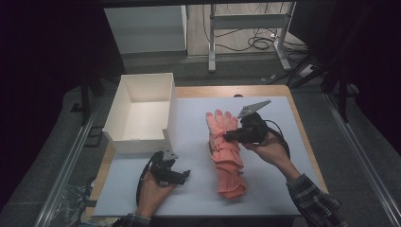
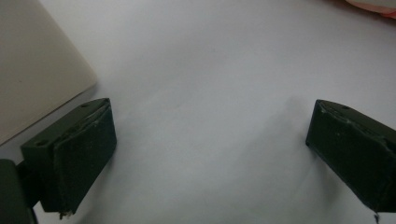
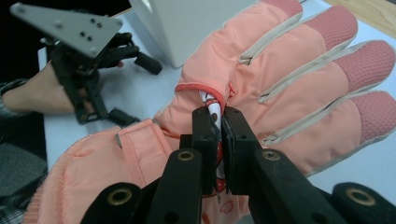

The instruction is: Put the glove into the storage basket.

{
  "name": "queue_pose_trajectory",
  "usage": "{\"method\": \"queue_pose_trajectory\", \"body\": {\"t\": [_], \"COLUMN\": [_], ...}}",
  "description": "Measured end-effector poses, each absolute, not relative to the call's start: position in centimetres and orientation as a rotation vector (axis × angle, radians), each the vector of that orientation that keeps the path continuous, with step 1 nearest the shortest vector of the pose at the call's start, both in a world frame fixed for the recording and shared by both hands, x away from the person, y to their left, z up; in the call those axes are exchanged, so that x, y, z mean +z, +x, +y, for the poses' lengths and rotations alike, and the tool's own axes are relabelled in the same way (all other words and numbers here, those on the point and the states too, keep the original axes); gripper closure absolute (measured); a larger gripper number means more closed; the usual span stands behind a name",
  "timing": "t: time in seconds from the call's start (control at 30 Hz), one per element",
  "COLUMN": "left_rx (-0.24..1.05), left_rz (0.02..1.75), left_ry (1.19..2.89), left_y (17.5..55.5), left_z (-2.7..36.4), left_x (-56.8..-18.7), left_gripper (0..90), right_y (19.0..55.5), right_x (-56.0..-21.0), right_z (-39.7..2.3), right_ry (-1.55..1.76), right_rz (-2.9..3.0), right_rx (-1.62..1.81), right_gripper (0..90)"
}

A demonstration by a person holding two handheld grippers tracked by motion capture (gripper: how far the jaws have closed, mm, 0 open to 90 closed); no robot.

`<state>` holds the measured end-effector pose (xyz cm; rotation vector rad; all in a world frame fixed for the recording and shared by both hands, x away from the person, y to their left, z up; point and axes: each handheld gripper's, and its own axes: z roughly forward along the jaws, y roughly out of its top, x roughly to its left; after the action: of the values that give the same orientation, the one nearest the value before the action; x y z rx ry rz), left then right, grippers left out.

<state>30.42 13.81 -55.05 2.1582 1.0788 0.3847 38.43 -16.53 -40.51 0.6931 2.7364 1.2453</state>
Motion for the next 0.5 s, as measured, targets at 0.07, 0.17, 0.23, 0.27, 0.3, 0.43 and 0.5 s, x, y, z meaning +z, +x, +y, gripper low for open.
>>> {"method": "queue_pose_trajectory", "body": {"t": [0.07, 0.17, 0.23, 0.27, 0.3, 0.43, 0.5], "left_rx": [0.384, 0.383, 0.381, 0.38, 0.38, 0.38, 0.382], "left_rz": [1.079, 1.079, 1.08, 1.082, 1.081, 1.081, 1.081], "left_ry": [2.159, 2.157, 2.159, 2.157, 2.158, 2.157, 2.156], "left_y": [30.4, 30.4, 30.4, 30.4, 30.4, 30.4, 30.4], "left_z": [13.8, 13.8, 13.8, 13.8, 13.8, 13.8, 13.8], "left_x": [-55.0, -55.0, -55.0, -55.0, -55.0, -55.0, -55.0], "left_gripper": [1.6, 1.6, 1.6, 1.6, 1.6, 1.6, 1.6], "right_y": [37.9, 37.0, 36.3, 36.1, 35.7, 34.8, 34.5], "right_x": [-40.6, -40.8, -41.0, -41.2, -41.4, -42.3, -42.8], "right_z": [-16.9, -17.4, -17.7, -17.8, -18.0, -18.3, -18.4], "right_ry": [0.692, 0.682, 0.678, 0.674, 0.674, 0.67, 0.671], "right_rz": [2.736, 2.738, 2.742, 2.745, 2.749, 2.765, 2.771], "right_rx": [1.253, 1.253, 1.254, 1.26, 1.257, 1.245, 1.247], "right_gripper": [84.4, 84.4, 84.4, 84.4, 84.4, 84.2, 84.1]}}
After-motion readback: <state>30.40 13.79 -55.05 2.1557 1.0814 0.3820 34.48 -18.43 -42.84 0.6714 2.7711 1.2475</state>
